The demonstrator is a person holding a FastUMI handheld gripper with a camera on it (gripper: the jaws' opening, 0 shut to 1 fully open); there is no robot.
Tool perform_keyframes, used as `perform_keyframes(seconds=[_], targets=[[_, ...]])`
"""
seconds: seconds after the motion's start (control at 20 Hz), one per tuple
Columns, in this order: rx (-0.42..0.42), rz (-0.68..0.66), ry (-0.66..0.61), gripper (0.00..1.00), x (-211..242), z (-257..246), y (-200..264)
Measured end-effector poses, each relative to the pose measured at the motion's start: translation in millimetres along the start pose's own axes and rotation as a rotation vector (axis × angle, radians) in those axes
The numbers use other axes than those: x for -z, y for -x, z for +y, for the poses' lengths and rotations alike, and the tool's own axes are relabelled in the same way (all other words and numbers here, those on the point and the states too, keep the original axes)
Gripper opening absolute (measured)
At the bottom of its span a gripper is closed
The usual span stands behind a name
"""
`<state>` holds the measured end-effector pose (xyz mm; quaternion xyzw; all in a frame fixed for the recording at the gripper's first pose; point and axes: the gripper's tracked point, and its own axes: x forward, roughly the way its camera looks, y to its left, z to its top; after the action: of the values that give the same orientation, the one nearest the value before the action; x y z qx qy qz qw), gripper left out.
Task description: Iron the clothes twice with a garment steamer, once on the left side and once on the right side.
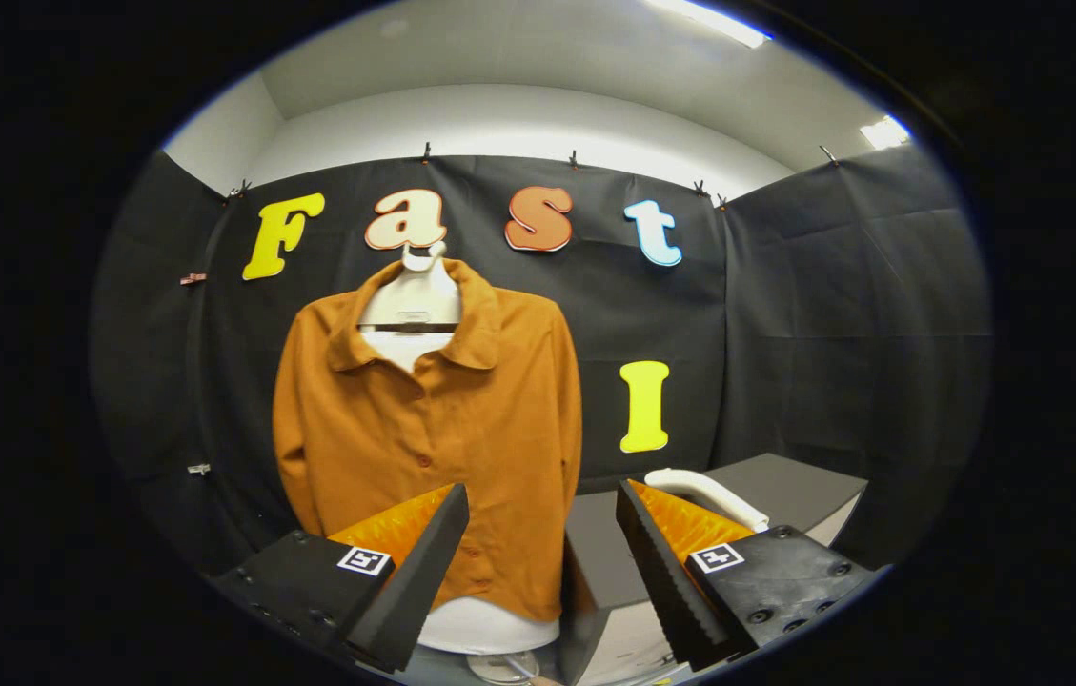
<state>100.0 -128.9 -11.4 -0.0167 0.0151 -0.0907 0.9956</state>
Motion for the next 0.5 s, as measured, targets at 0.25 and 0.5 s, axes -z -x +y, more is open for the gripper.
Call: perform_keyframes(seconds=[0.25, 0.5], targets=[[0.039, 0.041, 0.0, 0.98, 9, -76, -59], [0.113, 0.102, -0.004, 0.98, 30, -152, -105]])
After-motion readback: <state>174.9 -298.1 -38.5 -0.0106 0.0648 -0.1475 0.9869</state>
